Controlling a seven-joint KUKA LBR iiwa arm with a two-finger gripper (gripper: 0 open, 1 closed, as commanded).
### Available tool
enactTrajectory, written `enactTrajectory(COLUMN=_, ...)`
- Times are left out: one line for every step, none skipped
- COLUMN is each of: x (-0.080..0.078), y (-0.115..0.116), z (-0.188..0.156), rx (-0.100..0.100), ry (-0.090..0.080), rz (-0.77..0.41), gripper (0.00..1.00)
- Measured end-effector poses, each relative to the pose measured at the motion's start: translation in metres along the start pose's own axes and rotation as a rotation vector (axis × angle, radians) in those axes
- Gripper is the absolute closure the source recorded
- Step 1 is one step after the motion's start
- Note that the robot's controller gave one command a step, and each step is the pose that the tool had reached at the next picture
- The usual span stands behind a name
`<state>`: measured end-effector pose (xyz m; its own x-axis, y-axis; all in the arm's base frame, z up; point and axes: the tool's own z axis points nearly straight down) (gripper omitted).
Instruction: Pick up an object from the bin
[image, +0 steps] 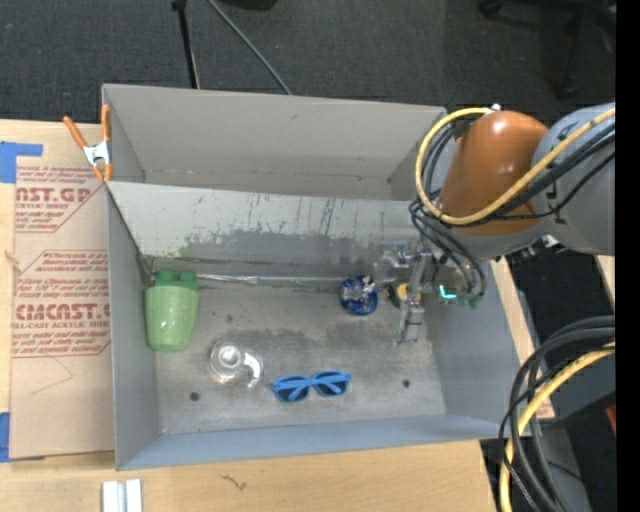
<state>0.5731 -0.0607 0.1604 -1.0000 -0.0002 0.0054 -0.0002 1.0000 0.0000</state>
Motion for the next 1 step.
enactTrajectory(x=0.035, y=0.0963, z=0.0799, rx=-0.003, ry=0.0, rz=-0.217, gripper=0.0)
